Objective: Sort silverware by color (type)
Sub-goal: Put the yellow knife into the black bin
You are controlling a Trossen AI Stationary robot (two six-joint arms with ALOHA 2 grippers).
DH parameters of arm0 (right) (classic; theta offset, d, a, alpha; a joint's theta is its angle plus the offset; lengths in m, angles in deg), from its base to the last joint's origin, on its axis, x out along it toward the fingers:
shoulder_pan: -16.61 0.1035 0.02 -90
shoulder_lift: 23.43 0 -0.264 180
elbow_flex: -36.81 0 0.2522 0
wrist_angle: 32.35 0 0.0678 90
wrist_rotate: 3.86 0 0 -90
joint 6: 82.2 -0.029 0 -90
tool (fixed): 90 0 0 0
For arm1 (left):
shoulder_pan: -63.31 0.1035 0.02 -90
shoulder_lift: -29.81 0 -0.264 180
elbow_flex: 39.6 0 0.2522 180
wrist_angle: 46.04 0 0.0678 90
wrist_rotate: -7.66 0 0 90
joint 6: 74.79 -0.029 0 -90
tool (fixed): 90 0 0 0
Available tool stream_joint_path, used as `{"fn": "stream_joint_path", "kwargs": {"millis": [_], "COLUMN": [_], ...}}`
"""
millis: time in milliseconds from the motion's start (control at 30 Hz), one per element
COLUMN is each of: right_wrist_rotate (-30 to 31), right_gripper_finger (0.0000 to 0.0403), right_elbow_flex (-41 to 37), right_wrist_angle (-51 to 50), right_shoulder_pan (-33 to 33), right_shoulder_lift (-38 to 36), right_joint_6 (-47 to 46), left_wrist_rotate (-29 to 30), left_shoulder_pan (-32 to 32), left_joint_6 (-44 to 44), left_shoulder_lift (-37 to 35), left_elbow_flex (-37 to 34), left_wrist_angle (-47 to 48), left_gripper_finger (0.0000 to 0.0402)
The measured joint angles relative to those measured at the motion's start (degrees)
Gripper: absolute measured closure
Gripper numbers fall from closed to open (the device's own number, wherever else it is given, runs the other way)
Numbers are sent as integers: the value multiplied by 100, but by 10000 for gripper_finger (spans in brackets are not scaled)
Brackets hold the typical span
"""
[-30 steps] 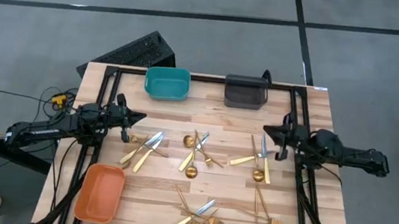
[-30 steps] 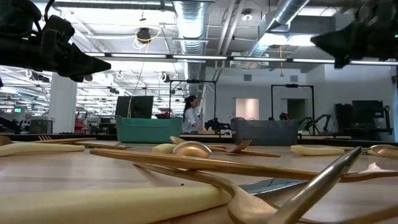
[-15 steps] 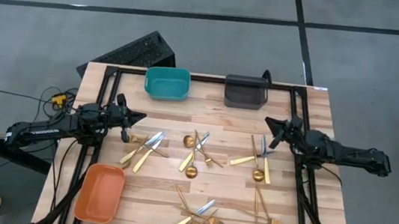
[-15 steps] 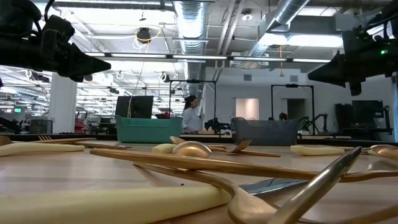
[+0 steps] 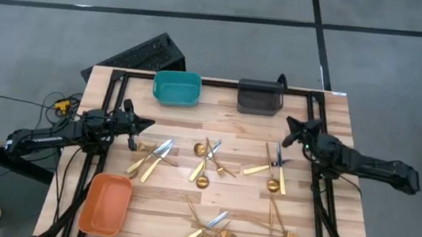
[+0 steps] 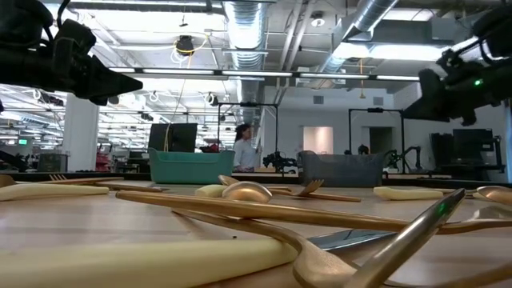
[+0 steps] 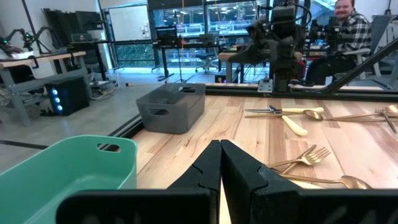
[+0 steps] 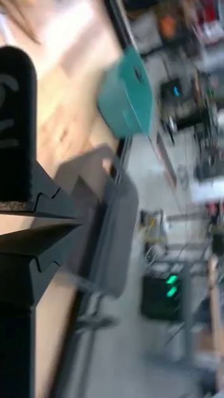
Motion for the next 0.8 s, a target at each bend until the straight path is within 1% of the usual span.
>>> {"fn": "stream_joint_path", "kwargs": {"millis": [167, 367, 467, 600, 800], "right_wrist_rotate": [-182, -217, -371, -656, -710], "right_gripper_finger": [349, 349, 349, 349, 349], "right_elbow_flex": [-1, -4, -9, -13, 0], "right_wrist_angle": [-46, -58, -61, -61, -79], "right_shoulder_pan": [-202, -206, -206, -112, 407], "right_shoulder_lift": [731, 1750, 2142, 2432, 2471], "right_joint_6": [-175, -1201, -1822, -2257, -2588], "left_wrist_rotate": [2, 0, 0, 2, 1], "left_shoulder_pan": [-2, 0, 0, -2, -2], "left_joint_6": [1, 0, -1, 0, -1], "left_shoulder_lift": [0, 0, 0, 0, 0], "left_elbow_flex": [0, 0, 1, -1, 0], "left_wrist_angle": [0, 0, 0, 0, 0], "left_gripper_finger": [401, 401, 401, 401, 401]}}
